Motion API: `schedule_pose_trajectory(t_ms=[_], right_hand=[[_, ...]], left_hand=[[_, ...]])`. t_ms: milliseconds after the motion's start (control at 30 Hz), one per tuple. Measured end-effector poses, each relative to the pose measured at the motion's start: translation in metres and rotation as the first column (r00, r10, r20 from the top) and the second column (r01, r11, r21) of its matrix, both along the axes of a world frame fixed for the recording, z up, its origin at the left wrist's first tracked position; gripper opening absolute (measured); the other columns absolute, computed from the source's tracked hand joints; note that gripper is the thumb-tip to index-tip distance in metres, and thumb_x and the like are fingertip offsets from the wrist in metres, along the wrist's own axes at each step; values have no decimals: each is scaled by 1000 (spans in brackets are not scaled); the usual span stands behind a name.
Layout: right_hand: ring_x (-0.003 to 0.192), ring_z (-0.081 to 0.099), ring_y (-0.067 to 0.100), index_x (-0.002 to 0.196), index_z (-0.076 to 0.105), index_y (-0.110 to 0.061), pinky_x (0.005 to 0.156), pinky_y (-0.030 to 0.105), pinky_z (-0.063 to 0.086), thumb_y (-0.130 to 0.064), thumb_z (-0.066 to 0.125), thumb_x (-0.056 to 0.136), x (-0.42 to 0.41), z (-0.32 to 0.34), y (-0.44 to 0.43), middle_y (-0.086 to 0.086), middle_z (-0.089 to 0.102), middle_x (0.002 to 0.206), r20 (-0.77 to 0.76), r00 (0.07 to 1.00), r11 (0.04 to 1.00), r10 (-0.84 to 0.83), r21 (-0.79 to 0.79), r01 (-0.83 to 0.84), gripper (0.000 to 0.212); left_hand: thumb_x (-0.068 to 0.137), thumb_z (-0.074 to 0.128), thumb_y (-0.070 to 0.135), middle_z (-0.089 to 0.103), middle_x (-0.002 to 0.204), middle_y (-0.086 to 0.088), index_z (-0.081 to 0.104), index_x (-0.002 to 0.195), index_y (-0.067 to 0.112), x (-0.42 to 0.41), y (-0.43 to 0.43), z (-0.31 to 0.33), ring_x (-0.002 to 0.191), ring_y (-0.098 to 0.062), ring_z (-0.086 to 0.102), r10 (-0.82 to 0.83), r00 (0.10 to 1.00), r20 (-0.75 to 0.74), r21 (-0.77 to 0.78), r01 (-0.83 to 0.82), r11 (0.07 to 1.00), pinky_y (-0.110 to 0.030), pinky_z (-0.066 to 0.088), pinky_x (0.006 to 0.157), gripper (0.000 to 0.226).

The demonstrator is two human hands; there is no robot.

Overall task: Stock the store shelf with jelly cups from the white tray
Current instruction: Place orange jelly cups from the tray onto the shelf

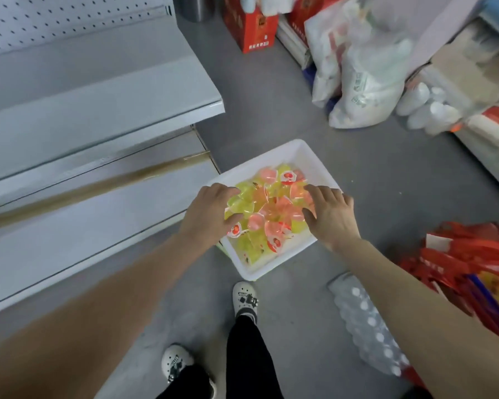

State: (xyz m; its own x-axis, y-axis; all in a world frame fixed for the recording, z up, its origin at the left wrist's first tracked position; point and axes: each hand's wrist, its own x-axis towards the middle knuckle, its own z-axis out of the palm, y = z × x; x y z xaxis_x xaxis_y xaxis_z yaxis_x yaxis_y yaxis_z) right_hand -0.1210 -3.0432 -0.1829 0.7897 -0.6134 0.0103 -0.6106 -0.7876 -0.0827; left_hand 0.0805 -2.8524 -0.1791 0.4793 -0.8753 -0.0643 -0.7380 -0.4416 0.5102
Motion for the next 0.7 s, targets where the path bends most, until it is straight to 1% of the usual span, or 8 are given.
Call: schedule_pose_trajectory(t_ms=[67, 167, 300, 367, 433, 500, 633, 700], right_hand=[[102, 61, 38, 127, 58, -17, 88, 50, 43, -24, 74, 81, -6, -25, -20, 8, 66, 116, -55, 998, 999, -26, 45, 29, 49], [103, 60, 37, 128, 59, -18, 89, 51, 42, -21, 77, 77, -10, -65, -47, 7, 66, 118, -121, 992, 995, -30, 94, 41, 54], [116, 54, 35, 134, 55, -21, 95, 47, 36, -23, 74, 81, -3, -112, -69, 5, 63, 127, -211, 977, 983, -10, 178, 48, 57], [123, 51, 33, 138, 51, -24, 99, 48, 35, -27, 72, 83, 1, -131, -74, 3, 59, 132, -257, 966, 977, 16, 210, 40, 59], [125, 49, 33, 139, 49, -24, 101, 48, 34, -29, 72, 83, 4, -148, -77, 3, 57, 135, -291, 956, 971, 36, 238, 35, 61], [126, 48, 33, 141, 46, -24, 102, 48, 34, -30, 73, 82, 6, -162, -78, 3, 55, 137, -322, 946, 964, 47, 263, 42, 65], [124, 50, 32, 138, 48, -24, 100, 48, 36, -30, 76, 79, 5, -184, -82, 1, 55, 135, -320, 946, 957, 43, 286, 54, 65], [122, 52, 32, 134, 50, -24, 99, 49, 38, -29, 77, 77, 4, -192, -85, 1, 57, 133, -307, 951, 953, 45, 297, 51, 64]], left_hand=[[81, 73, 38, 59, 117, -4, 59, 126, 19, -6, -21, -26, 107, -27, 53, -9, 999, -32, 17, 10, 1000, -39, 47, 91, 51], [82, 73, 39, 60, 118, -6, 59, 127, 17, -13, -49, -64, 108, -27, 53, -26, 997, -71, 83, 32, 996, -38, 45, 93, 52], [81, 75, 38, 60, 118, -5, 59, 126, 17, -17, -77, -108, 109, -28, 54, -33, 995, -89, 161, 47, 986, -39, 47, 90, 53], [82, 72, 35, 58, 119, -5, 58, 127, 18, -18, -85, -123, 111, -28, 52, -29, 994, -102, 185, 48, 982, -40, 49, 89, 51], [83, 70, 33, 59, 118, -7, 58, 127, 16, -16, -92, -135, 110, -30, 53, -47, 994, -99, 188, 65, 980, -42, 50, 88, 48], [83, 71, 33, 60, 116, -7, 58, 125, 15, -11, -99, -147, 108, -30, 54, -57, 994, -89, 194, 73, 978, -41, 50, 87, 47], [82, 72, 38, 58, 116, -7, 56, 127, 17, 0, -114, -166, 107, -30, 54, -76, 994, -74, 207, 90, 974, -40, 47, 91, 52], [82, 65, 42, 57, 118, -9, 55, 129, 16, 5, -123, -173, 108, -31, 53, -81, 995, -63, 198, 92, 976, -39, 44, 93, 54]])
